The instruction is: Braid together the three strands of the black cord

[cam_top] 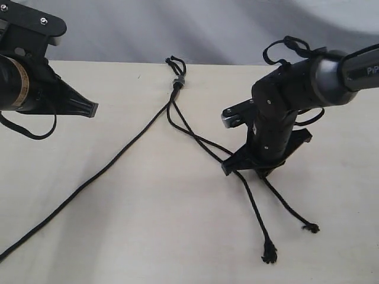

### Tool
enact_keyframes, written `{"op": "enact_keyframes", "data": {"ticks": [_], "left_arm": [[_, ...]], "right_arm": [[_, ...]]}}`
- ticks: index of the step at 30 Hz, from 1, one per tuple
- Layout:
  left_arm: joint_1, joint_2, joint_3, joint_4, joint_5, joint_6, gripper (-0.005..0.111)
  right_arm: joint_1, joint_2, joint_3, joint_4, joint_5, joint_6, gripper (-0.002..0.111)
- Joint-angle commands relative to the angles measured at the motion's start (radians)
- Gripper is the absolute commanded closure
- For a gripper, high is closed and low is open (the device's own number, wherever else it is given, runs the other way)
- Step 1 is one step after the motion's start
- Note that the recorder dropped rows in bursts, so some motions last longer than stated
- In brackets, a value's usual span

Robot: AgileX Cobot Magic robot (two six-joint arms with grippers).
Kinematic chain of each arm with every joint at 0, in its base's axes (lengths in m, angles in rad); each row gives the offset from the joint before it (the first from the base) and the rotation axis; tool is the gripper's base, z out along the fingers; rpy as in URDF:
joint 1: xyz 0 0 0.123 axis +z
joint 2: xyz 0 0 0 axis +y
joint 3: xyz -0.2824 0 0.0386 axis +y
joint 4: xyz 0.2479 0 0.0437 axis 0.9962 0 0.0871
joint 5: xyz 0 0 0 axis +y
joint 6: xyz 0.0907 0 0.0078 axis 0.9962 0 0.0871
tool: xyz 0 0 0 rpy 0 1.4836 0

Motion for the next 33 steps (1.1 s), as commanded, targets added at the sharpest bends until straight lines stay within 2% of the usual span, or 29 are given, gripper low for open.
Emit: {"op": "enact_keyframes", "data": {"ticks": [1,8,10,13,16,21,28,33], "left_arm": [[0.002,-0.008,-0.004,0.002,-0.004,0.003,0.107],[0.002,-0.008,-0.004,0.002,-0.006,0.003,0.107],[0.002,-0.008,-0.004,0.002,-0.006,0.003,0.107],[0.002,-0.008,-0.004,0.002,-0.006,0.003,0.107],[0.002,-0.008,-0.004,0.002,-0.006,0.003,0.107],[0.002,-0.008,-0.004,-0.002,-0.006,0.003,0.107],[0.002,-0.008,-0.004,-0.024,-0.008,0.003,0.107],[0.002,-0.008,-0.004,-0.027,-0.016,0.003,0.107]], "right_arm": [[0.063,0.012,0.026,0.210,-0.040,-0.160,0.109],[0.262,-0.013,0.015,0.443,-0.008,-0.401,0.109],[0.311,-0.044,-0.015,0.440,0.015,-0.420,0.109],[0.326,-0.127,-0.064,0.372,0.026,-0.414,0.109],[0.290,-0.229,-0.105,0.275,0.033,-0.347,0.109],[0.137,-0.349,-0.111,0.227,0.061,-0.326,0.109],[-0.100,-0.343,-0.080,0.261,0.041,-0.326,0.109],[-0.199,-0.295,0.004,0.295,-0.076,-0.323,0.109]]}}
